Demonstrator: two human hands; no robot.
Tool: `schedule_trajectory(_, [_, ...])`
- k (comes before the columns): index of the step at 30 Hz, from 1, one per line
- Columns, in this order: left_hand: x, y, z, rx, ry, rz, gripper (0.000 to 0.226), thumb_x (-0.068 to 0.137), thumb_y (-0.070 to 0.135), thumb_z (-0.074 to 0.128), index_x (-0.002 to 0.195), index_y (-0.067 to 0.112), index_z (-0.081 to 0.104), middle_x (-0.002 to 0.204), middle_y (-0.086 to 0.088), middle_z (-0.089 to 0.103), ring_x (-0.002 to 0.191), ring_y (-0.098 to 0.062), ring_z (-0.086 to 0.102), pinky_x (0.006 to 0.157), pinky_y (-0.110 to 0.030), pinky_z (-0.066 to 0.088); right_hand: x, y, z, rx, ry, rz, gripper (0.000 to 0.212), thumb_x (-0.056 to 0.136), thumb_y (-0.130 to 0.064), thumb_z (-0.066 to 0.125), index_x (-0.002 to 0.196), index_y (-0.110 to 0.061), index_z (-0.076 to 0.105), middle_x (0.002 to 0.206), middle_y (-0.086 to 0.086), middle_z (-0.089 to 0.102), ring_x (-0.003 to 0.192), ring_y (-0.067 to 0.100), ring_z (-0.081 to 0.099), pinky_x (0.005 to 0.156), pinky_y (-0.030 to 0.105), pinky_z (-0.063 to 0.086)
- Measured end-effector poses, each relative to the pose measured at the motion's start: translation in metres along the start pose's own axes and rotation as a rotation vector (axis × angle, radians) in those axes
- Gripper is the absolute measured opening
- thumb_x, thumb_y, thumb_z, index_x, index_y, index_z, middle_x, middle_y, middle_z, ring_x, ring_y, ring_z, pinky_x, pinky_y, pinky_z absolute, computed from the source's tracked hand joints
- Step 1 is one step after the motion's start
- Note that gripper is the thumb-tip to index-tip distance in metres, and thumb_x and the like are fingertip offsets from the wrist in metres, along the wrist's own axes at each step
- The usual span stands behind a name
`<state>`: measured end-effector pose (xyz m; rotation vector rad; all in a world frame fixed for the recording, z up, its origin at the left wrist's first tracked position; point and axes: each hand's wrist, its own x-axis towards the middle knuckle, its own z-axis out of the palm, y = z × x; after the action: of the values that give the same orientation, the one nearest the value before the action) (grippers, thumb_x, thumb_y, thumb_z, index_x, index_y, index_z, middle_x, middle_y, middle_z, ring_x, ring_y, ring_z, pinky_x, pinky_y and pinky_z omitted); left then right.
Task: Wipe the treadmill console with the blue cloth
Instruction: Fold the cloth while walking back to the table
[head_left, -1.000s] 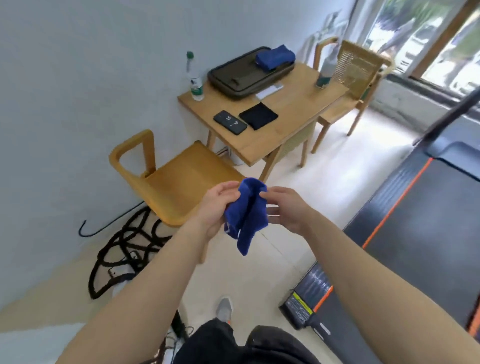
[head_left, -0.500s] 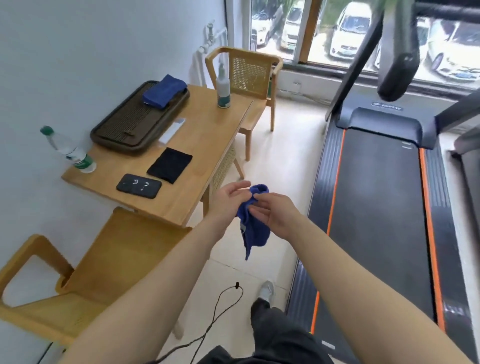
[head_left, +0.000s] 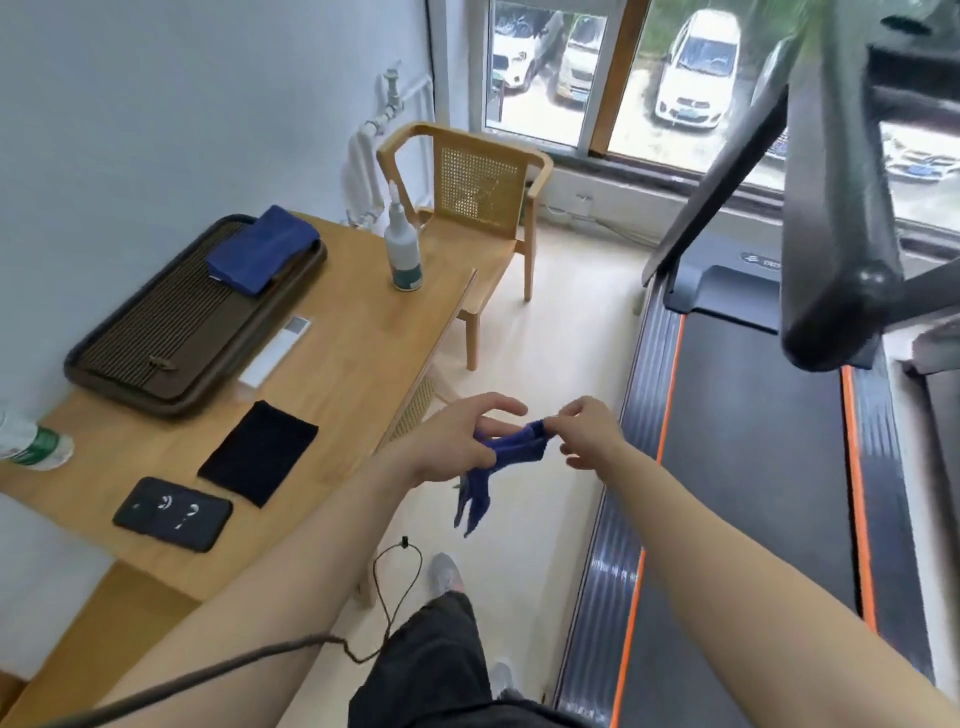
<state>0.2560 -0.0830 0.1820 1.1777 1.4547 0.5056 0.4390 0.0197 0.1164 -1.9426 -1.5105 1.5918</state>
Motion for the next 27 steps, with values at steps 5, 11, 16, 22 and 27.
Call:
schedule_trajectory(5, [0.057,-0.018,-0.066,0.005,-0.034,-0.093,0.064,0.076,-0.007,0.054,0.129,0.028,0.055,0.124,0.008,0.069,0.105,-0.030,0.068,0.075,-0.044,0.052,0.078,-0.076,-0.004,-0.309,-0.386,-0.251,0.016,0.082,-0.002,0.053,0.081,-0.014,0.064,0.076,0.001,0.062,0.071,0.018,0.054,0.058,0.029,0.047])
schedule_trajectory(11, [0.053,-0.037,-0.150,0.018,-0.004,-0.263,0.054,0.075,0.008,0.074,0.120,0.035,0.062,0.116,0.017,0.068,0.101,-0.001,0.060,0.093,-0.030,0.048,0.118,-0.201,0.031,-0.501,-0.935,-0.159,0.012,0.071,-0.001,0.050,0.071,-0.008,0.061,0.060,0.003,0.057,0.056,0.015,0.050,0.052,0.024,0.045])
schedule_trajectory(16, [0.021,-0.046,-0.209,-0.007,0.458,-0.340,0.029,0.072,0.007,0.073,0.089,0.030,0.075,0.093,0.008,0.073,0.088,-0.015,0.067,0.085,-0.037,0.055,0.138,-0.284,0.097,-0.508,-1.284,-0.263,0.011,0.079,-0.006,0.060,0.088,-0.001,0.065,0.069,0.006,0.059,0.062,0.013,0.057,0.059,0.022,0.052])
schedule_trajectory(22, [-0.031,-0.026,-0.235,-0.204,1.105,-0.280,0.037,0.080,-0.007,0.064,0.082,0.027,0.078,0.077,0.010,0.074,0.072,-0.003,0.065,0.068,-0.029,0.054,0.128,-0.359,0.158,-0.435,-1.355,-0.650,0.016,0.098,-0.008,0.059,0.085,-0.004,0.066,0.071,0.006,0.062,0.062,0.014,0.059,0.062,0.026,0.056])
schedule_trajectory(27, [-0.022,-0.045,-0.217,-0.168,1.376,-0.373,0.025,0.090,0.004,0.067,0.096,0.025,0.077,0.091,0.017,0.070,0.085,0.000,0.062,0.071,-0.013,0.044,0.140,-0.349,0.182,-0.498,-1.158,-0.869,0.018,0.099,-0.020,0.062,0.087,-0.008,0.069,0.079,0.005,0.067,0.071,0.018,0.065,0.064,0.034,0.061])
